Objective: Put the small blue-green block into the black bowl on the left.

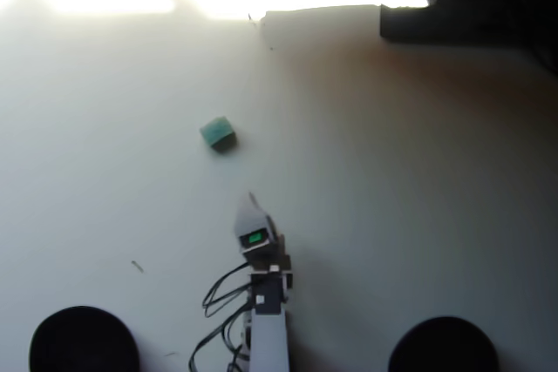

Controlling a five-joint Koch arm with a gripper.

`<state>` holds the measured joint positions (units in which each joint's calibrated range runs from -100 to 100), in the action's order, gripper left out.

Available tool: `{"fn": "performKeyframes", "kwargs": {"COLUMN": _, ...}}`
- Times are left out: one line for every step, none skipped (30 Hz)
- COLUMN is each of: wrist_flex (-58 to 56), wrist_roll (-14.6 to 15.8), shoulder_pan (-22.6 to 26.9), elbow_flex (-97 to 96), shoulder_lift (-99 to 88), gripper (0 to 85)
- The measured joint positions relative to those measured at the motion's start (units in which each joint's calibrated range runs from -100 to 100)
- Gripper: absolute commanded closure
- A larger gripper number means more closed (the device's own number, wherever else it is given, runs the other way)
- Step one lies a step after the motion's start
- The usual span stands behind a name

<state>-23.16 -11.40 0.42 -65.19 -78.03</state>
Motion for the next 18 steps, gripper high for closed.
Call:
{"fn": "performKeyframes", "kwargs": {"wrist_flex": -3.5, "wrist_roll": 0.0, "shoulder_pan": 0.7, "elbow_flex": 2.3, "shoulder_lift": 0.0, "gripper": 38.2}}
{"fn": "performKeyframes", "kwargs": {"wrist_flex": -6.3, "wrist_roll": 0.0, "shoulder_pan": 1.4, "elbow_flex": 4.6, "shoulder_lift": 0.1, "gripper": 38.3}}
{"fn": "performKeyframes", "kwargs": {"wrist_flex": -8.7, "wrist_roll": -0.1, "shoulder_pan": 1.9, "elbow_flex": 7.1, "shoulder_lift": 0.9, "gripper": 38.3}}
{"fn": "performKeyframes", "kwargs": {"wrist_flex": -10.8, "wrist_roll": -0.2, "shoulder_pan": 2.5, "elbow_flex": 9.1, "shoulder_lift": 2.0, "gripper": 38.3}}
{"fn": "performKeyframes", "kwargs": {"wrist_flex": -12.8, "wrist_roll": -0.3, "shoulder_pan": 3.3, "elbow_flex": 11.4, "shoulder_lift": 3.2, "gripper": 38.2}}
{"fn": "performKeyframes", "kwargs": {"wrist_flex": -15.1, "wrist_roll": -0.5, "shoulder_pan": 3.9, "elbow_flex": 13.4, "shoulder_lift": 5.1, "gripper": 38.2}}
{"fn": "performKeyframes", "kwargs": {"wrist_flex": -17.2, "wrist_roll": -0.6, "shoulder_pan": 4.5, "elbow_flex": 15.7, "shoulder_lift": 7.1, "gripper": 38.3}}
{"fn": "performKeyframes", "kwargs": {"wrist_flex": -19.3, "wrist_roll": -0.6, "shoulder_pan": 5.1, "elbow_flex": 18.4, "shoulder_lift": 9.7, "gripper": 38.3}}
{"fn": "performKeyframes", "kwargs": {"wrist_flex": -20.9, "wrist_roll": -0.7, "shoulder_pan": 5.7, "elbow_flex": 21.0, "shoulder_lift": 12.8, "gripper": 38.4}}
{"fn": "performKeyframes", "kwargs": {"wrist_flex": -22.3, "wrist_roll": -0.7, "shoulder_pan": 6.1, "elbow_flex": 23.6, "shoulder_lift": 15.7, "gripper": 38.4}}
{"fn": "performKeyframes", "kwargs": {"wrist_flex": -24.0, "wrist_roll": -0.8, "shoulder_pan": 6.4, "elbow_flex": 26.8, "shoulder_lift": 18.8, "gripper": 38.4}}
{"fn": "performKeyframes", "kwargs": {"wrist_flex": -25.3, "wrist_roll": -0.8, "shoulder_pan": 6.7, "elbow_flex": 30.0, "shoulder_lift": 22.2, "gripper": 38.6}}
{"fn": "performKeyframes", "kwargs": {"wrist_flex": -26.2, "wrist_roll": -0.8, "shoulder_pan": 7.0, "elbow_flex": 33.1, "shoulder_lift": 25.9, "gripper": 38.6}}
{"fn": "performKeyframes", "kwargs": {"wrist_flex": -26.9, "wrist_roll": -0.9, "shoulder_pan": 7.2, "elbow_flex": 36.5, "shoulder_lift": 29.9, "gripper": 38.6}}
{"fn": "performKeyframes", "kwargs": {"wrist_flex": -27.3, "wrist_roll": -1.1, "shoulder_pan": 7.4, "elbow_flex": 39.8, "shoulder_lift": 34.0, "gripper": 38.6}}
{"fn": "performKeyframes", "kwargs": {"wrist_flex": -27.9, "wrist_roll": -1.2, "shoulder_pan": 7.5, "elbow_flex": 43.5, "shoulder_lift": 38.5, "gripper": 38.6}}
{"fn": "performKeyframes", "kwargs": {"wrist_flex": -28.9, "wrist_roll": -1.2, "shoulder_pan": 7.6, "elbow_flex": 48.6, "shoulder_lift": 43.4, "gripper": 38.6}}
{"fn": "performKeyframes", "kwargs": {"wrist_flex": -29.9, "wrist_roll": -1.3, "shoulder_pan": 7.7, "elbow_flex": 53.7, "shoulder_lift": 48.9, "gripper": 38.4}}
